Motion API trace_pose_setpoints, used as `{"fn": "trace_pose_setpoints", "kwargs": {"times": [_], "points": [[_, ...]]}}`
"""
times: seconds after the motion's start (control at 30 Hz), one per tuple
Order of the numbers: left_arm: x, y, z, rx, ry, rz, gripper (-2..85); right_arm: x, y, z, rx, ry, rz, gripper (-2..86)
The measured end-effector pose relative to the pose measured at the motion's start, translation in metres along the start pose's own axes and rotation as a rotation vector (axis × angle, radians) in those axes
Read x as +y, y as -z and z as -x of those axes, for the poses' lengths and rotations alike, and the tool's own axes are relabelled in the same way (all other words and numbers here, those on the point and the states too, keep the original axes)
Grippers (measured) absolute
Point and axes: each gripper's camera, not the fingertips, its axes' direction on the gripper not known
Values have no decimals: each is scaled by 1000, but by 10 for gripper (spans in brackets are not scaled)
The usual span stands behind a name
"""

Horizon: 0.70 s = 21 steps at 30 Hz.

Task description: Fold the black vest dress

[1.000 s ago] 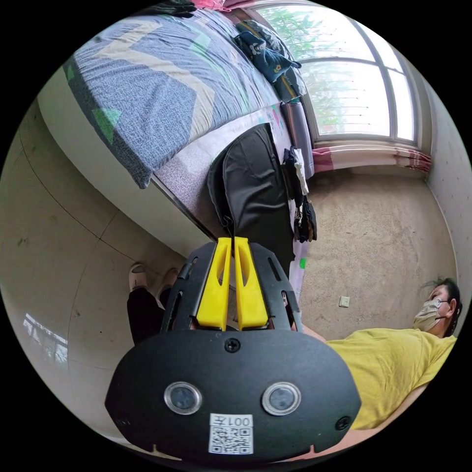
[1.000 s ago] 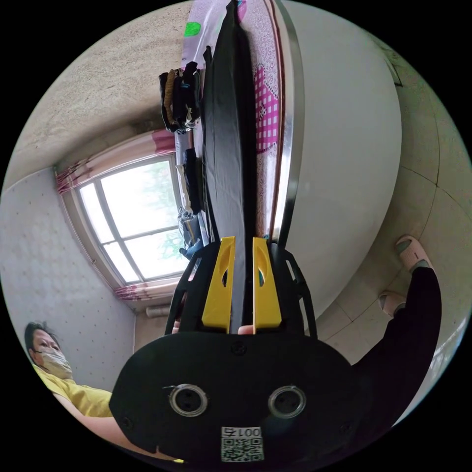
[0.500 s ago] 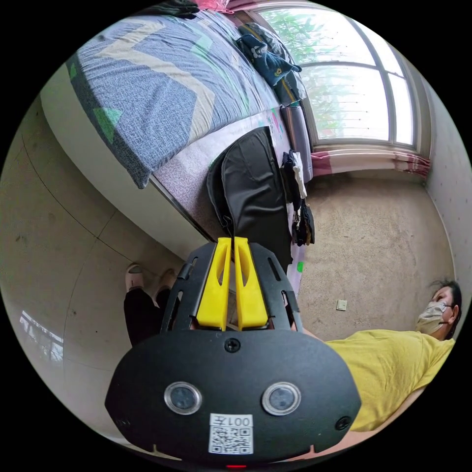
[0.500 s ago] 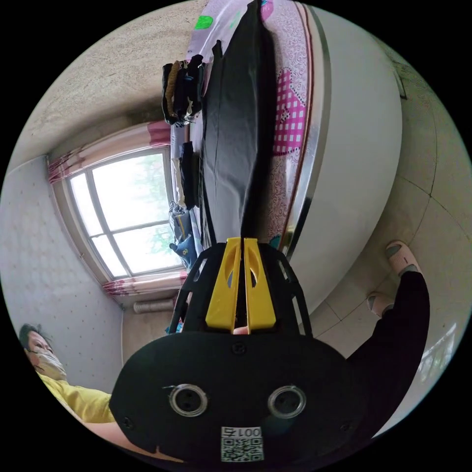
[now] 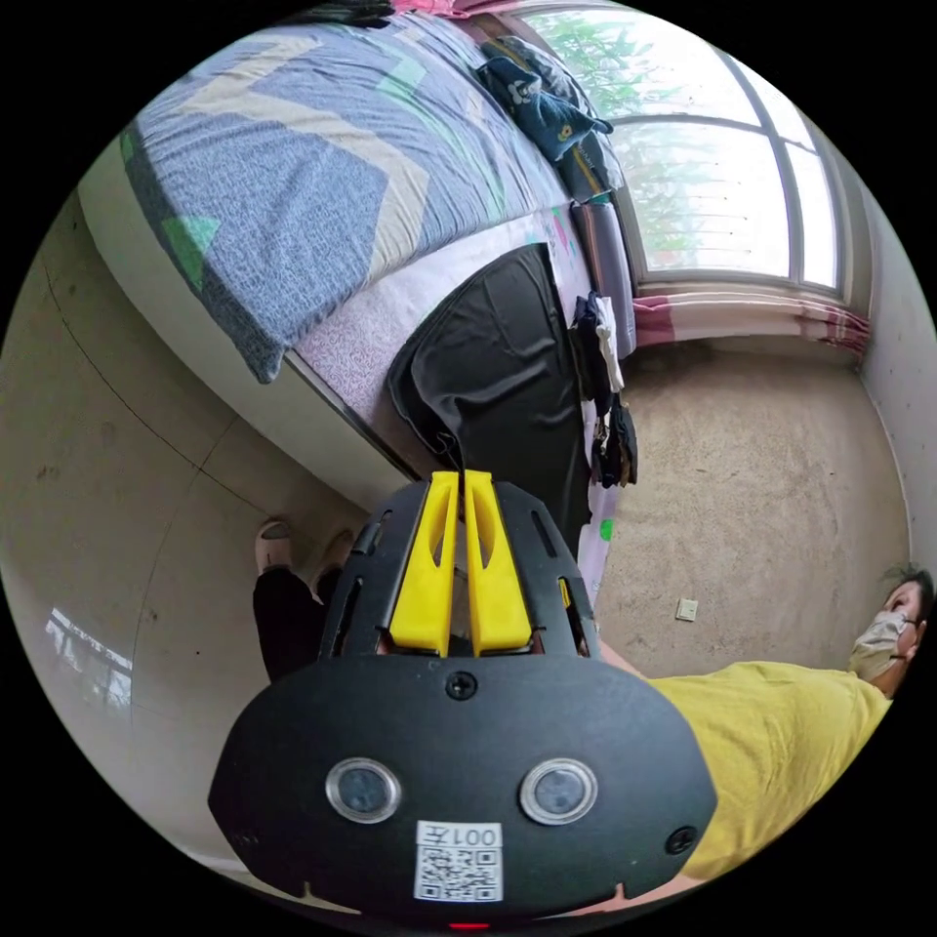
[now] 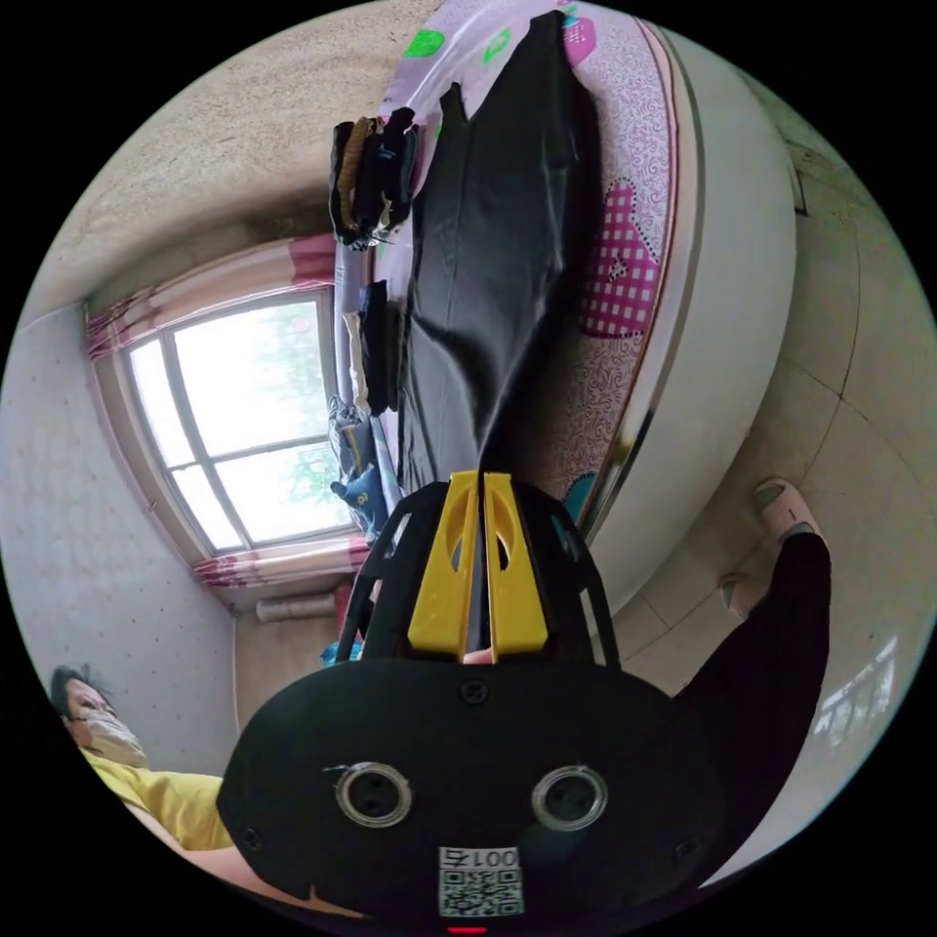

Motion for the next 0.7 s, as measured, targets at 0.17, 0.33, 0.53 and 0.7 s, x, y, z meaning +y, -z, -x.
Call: {"fn": "trace_pose_setpoints", "kwargs": {"times": [0.17, 0.33, 0.53, 0.7], "points": [[0, 21, -6, -6, -24, -20, -15, -6, -11, 11, 21, 1, 39, 6], [10, 29, -9, -11, -17, -23, -15, -6, -15, 9, 31, -31, 61, 6], [10, 35, -21, -14, -32, -17, -15, -8, -15, 9, 26, -42, 47, 5], [1, 35, -46, 8, -47, -39, -14, -20, -22, 29, -31, -12, 43, 6]]}}
